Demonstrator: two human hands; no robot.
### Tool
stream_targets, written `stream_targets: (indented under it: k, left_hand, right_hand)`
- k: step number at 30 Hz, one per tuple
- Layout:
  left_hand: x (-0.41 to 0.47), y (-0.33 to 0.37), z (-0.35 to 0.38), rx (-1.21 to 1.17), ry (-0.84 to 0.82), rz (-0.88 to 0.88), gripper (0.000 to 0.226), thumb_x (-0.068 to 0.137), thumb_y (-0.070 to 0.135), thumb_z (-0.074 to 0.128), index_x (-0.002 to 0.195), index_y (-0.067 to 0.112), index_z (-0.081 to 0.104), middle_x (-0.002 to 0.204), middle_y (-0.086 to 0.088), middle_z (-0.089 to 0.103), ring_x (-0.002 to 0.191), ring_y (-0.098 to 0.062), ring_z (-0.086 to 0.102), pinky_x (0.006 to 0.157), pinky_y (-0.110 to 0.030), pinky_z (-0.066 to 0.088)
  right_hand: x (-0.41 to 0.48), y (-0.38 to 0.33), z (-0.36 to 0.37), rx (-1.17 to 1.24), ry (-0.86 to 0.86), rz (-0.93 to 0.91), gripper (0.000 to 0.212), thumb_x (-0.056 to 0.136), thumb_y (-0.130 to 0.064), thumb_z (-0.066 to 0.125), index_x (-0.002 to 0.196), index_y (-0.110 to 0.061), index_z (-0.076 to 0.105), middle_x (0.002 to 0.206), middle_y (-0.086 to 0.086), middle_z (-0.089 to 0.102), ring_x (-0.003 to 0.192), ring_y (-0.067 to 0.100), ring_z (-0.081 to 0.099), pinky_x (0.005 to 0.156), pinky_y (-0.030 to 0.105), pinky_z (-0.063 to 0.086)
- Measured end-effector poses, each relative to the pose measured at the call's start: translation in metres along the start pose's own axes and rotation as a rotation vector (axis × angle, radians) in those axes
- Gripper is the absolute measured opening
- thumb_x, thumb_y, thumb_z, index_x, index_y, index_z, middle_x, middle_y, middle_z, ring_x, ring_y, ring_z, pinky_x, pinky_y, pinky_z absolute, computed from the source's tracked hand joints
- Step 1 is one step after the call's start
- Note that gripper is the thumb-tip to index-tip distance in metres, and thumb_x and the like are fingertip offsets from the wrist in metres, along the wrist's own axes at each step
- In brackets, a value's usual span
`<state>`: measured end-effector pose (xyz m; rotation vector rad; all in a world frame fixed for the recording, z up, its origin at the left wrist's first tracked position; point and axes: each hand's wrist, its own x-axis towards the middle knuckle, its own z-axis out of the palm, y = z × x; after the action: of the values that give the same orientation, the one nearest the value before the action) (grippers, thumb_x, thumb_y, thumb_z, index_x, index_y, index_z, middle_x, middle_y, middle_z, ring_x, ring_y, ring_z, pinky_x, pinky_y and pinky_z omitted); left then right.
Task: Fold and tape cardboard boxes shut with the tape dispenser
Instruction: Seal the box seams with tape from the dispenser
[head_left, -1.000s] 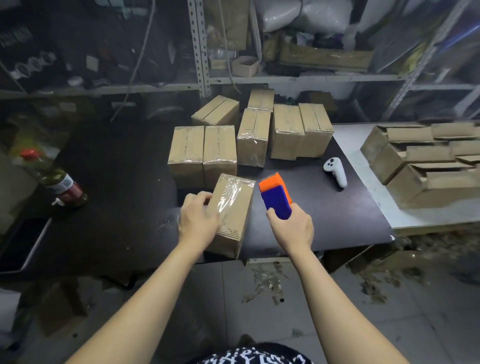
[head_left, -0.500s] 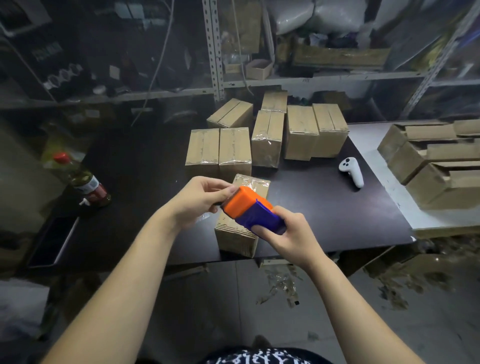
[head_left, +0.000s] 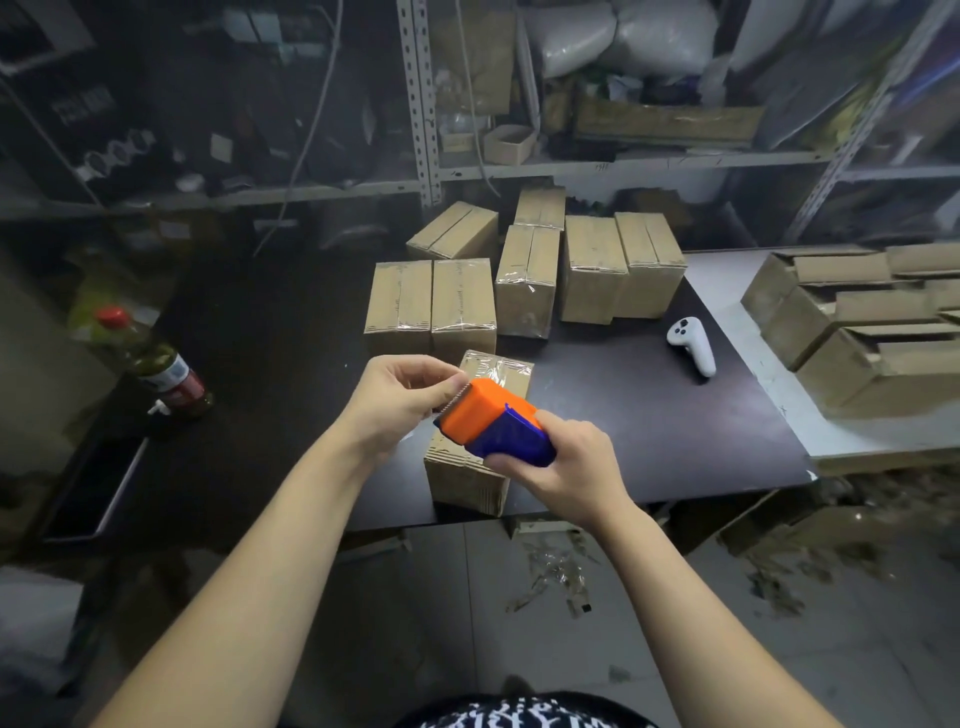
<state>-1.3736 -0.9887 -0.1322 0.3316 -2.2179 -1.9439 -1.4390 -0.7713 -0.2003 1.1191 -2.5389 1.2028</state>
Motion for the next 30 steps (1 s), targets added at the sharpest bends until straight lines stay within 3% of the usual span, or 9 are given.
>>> stream_targets:
  k: [5,12,15,17,19,22,27,30]
  left_hand:
    - [0.001,0.008,0.004,0.096,0.009,0.191,0.019,0.088,0.020,0.075,0.097,0.004,0.078,0.083,-0.004,0.073,0.083,-0.017,0.069,0.067,-0.025,0.057]
    - [0.003,0.015,0.004,0.169,-0.097,0.313,0.008,0.088,0.003,0.074,0.094,0.001,0.079,0.078,-0.016,0.063,0.075,-0.015,0.059,0.066,-0.023,0.051]
    - [0.007,0.021,-0.001,0.076,0.057,0.372,0.014,0.086,-0.007,0.074,0.090,0.005,0.079,0.074,-0.003,0.064,0.073,-0.013,0.059,0.065,-0.024,0.049]
    - [0.013,0.030,-0.020,0.118,0.136,0.428,0.011,0.085,-0.002,0.077,0.090,0.008,0.079,0.073,0.003,0.065,0.071,-0.018,0.057,0.061,-0.028,0.047]
    - [0.016,0.039,-0.030,0.252,0.078,0.468,0.007,0.085,0.008,0.080,0.092,0.010,0.080,0.075,0.004,0.066,0.070,-0.026,0.058,0.059,-0.033,0.050]
    - [0.015,0.040,-0.019,0.291,0.092,0.473,0.007,0.086,0.014,0.079,0.092,0.016,0.079,0.076,0.007,0.066,0.072,-0.019,0.059,0.063,-0.032,0.052]
    - [0.018,0.030,-0.019,0.291,0.209,0.407,0.007,0.088,0.015,0.078,0.095,0.014,0.080,0.081,-0.001,0.070,0.078,-0.029,0.065,0.071,-0.043,0.058]
    - [0.019,0.034,-0.022,0.309,0.217,0.438,0.005,0.088,0.011,0.078,0.092,0.013,0.079,0.075,0.002,0.067,0.071,-0.019,0.061,0.064,-0.034,0.052]
  right_hand:
    - [-0.001,0.005,0.011,0.062,0.059,-0.085,0.051,0.085,-0.061,0.068,0.085,-0.011,0.060,0.070,-0.004,0.062,0.055,0.011,0.054,0.051,0.027,0.045]
    - [-0.005,0.016,0.015,-0.003,0.116,-0.108,0.059,0.089,-0.069,0.060,0.086,-0.010,0.061,0.070,-0.003,0.065,0.055,0.015,0.056,0.050,0.028,0.046]
    - [-0.016,0.034,0.011,-0.069,0.126,0.000,0.055,0.086,-0.068,0.062,0.085,-0.012,0.061,0.066,-0.009,0.059,0.052,0.012,0.050,0.050,0.022,0.040]
    - [-0.033,0.053,0.005,-0.083,0.102,0.144,0.051,0.084,-0.067,0.065,0.086,-0.017,0.061,0.063,-0.013,0.057,0.051,0.010,0.049,0.052,0.022,0.039]
    - [-0.045,0.062,0.003,-0.060,0.056,0.248,0.048,0.082,-0.068,0.067,0.086,-0.021,0.060,0.063,-0.015,0.059,0.054,0.006,0.054,0.055,0.024,0.040]
    - [-0.040,0.056,0.005,-0.045,0.032,0.323,0.042,0.085,-0.068,0.064,0.086,-0.026,0.060,0.066,-0.011,0.066,0.060,0.007,0.062,0.059,0.026,0.047]
    - [-0.035,0.049,0.003,-0.028,0.039,0.349,0.028,0.087,-0.054,0.073,0.080,-0.035,0.055,0.064,-0.013,0.065,0.059,0.005,0.060,0.057,0.020,0.040]
    - [-0.040,0.050,0.002,-0.005,0.007,0.336,0.028,0.087,-0.055,0.074,0.082,-0.032,0.058,0.065,-0.014,0.064,0.059,0.007,0.060,0.057,0.017,0.039]
